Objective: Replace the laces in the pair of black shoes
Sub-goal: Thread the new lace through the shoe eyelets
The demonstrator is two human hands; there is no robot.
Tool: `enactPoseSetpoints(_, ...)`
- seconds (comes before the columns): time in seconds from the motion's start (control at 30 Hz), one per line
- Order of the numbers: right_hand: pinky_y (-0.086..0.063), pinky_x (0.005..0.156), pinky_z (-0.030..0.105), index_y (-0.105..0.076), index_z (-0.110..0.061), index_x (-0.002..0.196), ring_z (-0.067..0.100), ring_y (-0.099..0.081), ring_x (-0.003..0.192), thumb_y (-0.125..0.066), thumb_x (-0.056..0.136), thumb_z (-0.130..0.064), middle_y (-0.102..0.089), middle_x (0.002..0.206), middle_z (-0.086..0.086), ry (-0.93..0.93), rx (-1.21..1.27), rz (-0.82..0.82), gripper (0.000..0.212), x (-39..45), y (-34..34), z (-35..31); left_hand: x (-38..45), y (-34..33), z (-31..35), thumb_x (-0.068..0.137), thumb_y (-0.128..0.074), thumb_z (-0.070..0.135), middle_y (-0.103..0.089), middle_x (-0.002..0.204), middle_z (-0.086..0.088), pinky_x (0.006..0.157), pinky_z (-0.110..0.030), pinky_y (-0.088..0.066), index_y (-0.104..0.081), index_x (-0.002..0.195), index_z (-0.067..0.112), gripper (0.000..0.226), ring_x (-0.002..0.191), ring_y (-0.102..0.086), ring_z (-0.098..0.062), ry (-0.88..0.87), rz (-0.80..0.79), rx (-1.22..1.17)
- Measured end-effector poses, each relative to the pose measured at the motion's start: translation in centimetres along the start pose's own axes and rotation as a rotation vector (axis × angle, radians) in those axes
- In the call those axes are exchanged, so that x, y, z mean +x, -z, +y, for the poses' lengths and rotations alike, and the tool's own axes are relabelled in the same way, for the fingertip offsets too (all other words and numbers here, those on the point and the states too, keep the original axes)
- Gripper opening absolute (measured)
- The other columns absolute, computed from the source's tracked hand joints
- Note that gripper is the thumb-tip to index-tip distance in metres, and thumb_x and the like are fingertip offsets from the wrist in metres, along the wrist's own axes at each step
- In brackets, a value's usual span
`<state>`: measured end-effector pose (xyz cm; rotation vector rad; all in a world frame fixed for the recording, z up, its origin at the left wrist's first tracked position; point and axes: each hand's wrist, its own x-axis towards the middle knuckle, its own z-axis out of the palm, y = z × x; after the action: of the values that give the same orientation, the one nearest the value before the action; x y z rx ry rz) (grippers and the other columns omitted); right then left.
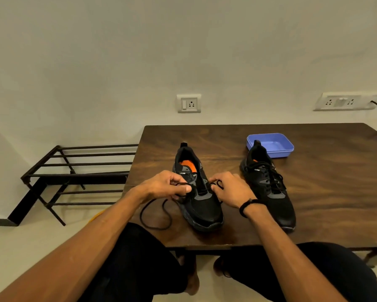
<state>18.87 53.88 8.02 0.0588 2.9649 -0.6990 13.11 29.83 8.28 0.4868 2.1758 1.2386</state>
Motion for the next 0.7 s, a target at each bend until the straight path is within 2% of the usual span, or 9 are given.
enactPoseSetpoints(0.07, -0.055, 0.093, 0.043, -0.07, -0.031, 0.121, 0.027, -0.063, 0.116, -0.061, 0.101, -0.032, -0.071, 0.12, 0.001, -0.02, -0.033, 0.002, 0.022, 0.3, -0.5, 0.1, -0.2, 0.1, 0.2, 0.097, -0.072, 0.029, -0.077, 0.099, -0.007, 0.083, -0.029, -0.059, -0.077, 0.11, 0.012, 0.023, 0.089, -0.071, -0.017, -0.025, 0.007, -0.041)
enactPoseSetpoints(0.13, -0.056, 0.087, 0.044, -0.068, -0.03, 0.104, 0.028, -0.065, 0.107, -0.06, 0.101, -0.034, -0.07, 0.109, 0.002, -0.026, -0.066, 0.007, 0.01, 0.5, -1.0, 0.4, -0.4, 0.1, 0.6, 0.101, -0.065, 0.032, -0.076, 0.1, -0.004, 0.076, -0.025, -0.056, -0.077, 0.113, 0.014, 0.025, 0.085, -0.066, -0.015, -0.043, -0.017, -0.079)
enactPoseSetpoints(0.27, -0.056, 0.077, 0.044, -0.056, -0.028, 0.092, 0.029, -0.064, 0.092, -0.05, 0.101, -0.027, -0.068, 0.095, 0.001, -0.023, -0.026, 0.092, 0.011, 0.9, -0.8, 0.5, -0.1, -0.3, 1.1, 0.105, -0.052, 0.045, -0.073, 0.101, -0.005, 0.069, -0.024, -0.05, -0.074, 0.118, 0.012, 0.042, 0.077, -0.061, -0.012, 0.032, -0.015, -0.232)
enactPoseSetpoints(0.33, -0.056, 0.075, 0.048, -0.051, -0.028, 0.09, 0.027, -0.065, 0.087, -0.046, 0.103, -0.024, -0.068, 0.091, -0.001, 0.003, 0.072, 0.178, 0.014, 1.0, -0.2, 0.5, 0.3, -0.5, 1.0, 0.108, -0.046, 0.043, -0.069, 0.104, -0.006, 0.068, -0.026, -0.047, -0.075, 0.116, 0.015, 0.042, 0.079, -0.059, -0.012, 0.107, 0.039, -0.171)
enactPoseSetpoints(0.4, -0.056, 0.078, 0.046, -0.053, -0.024, 0.091, 0.023, -0.067, 0.089, -0.049, 0.104, -0.022, -0.069, 0.093, -0.002, 0.045, 0.221, 0.272, 0.015, 0.7, 0.3, 0.5, 0.7, -0.7, 0.9, 0.109, -0.042, 0.036, -0.066, 0.108, -0.004, 0.074, -0.029, -0.045, -0.074, 0.118, 0.018, 0.038, 0.087, -0.056, -0.014, 0.181, 0.06, -0.057)
enactPoseSetpoints(0.47, -0.055, 0.082, 0.037, -0.059, -0.022, 0.093, 0.015, -0.067, 0.093, -0.053, 0.104, -0.019, -0.07, 0.095, -0.006, 0.089, 0.341, 0.345, 0.013, 0.3, 1.0, 0.0, 0.8, -0.6, 0.5, 0.106, -0.048, 0.03, -0.066, 0.106, 0.001, 0.078, -0.031, -0.044, -0.072, 0.119, 0.017, 0.03, 0.094, -0.057, -0.015, 0.188, 0.057, 0.015)
enactPoseSetpoints(0.57, -0.053, 0.08, 0.029, -0.061, -0.022, 0.096, 0.007, -0.065, 0.093, -0.053, 0.104, -0.02, -0.07, 0.096, -0.009, 0.154, 0.409, 0.409, 0.012, -0.3, 2.2, -0.8, 0.9, -0.3, -0.7, 0.095, -0.07, 0.022, -0.071, 0.099, 0.003, 0.079, -0.03, -0.051, -0.072, 0.111, 0.018, 0.016, 0.09, -0.063, -0.011, 0.119, 0.033, 0.111)
enactPoseSetpoints(0.67, -0.047, 0.079, 0.021, -0.061, -0.023, 0.098, 0.0, -0.065, 0.095, -0.053, 0.105, -0.021, -0.073, 0.096, -0.012, 0.162, 0.546, 0.446, 0.011, -0.6, 2.9, -1.3, 1.1, -0.4, -1.4, 0.084, -0.085, 0.026, -0.074, 0.094, 0.001, 0.09, -0.034, -0.056, -0.073, 0.106, 0.021, 0.025, 0.089, -0.069, -0.012, 0.162, -0.039, 0.179)
enactPoseSetpoints(0.7, -0.048, 0.081, 0.022, -0.061, -0.022, 0.1, 0.0, -0.067, 0.097, -0.052, 0.106, -0.021, -0.075, 0.096, -0.012, 0.161, 0.627, 0.441, 0.01, -0.7, 3.1, -1.6, 1.2, -0.7, -1.3, 0.083, -0.086, 0.029, -0.075, 0.095, 0.001, 0.09, -0.033, -0.056, -0.073, 0.105, 0.022, 0.027, 0.09, -0.069, -0.012, 0.167, -0.051, 0.207)
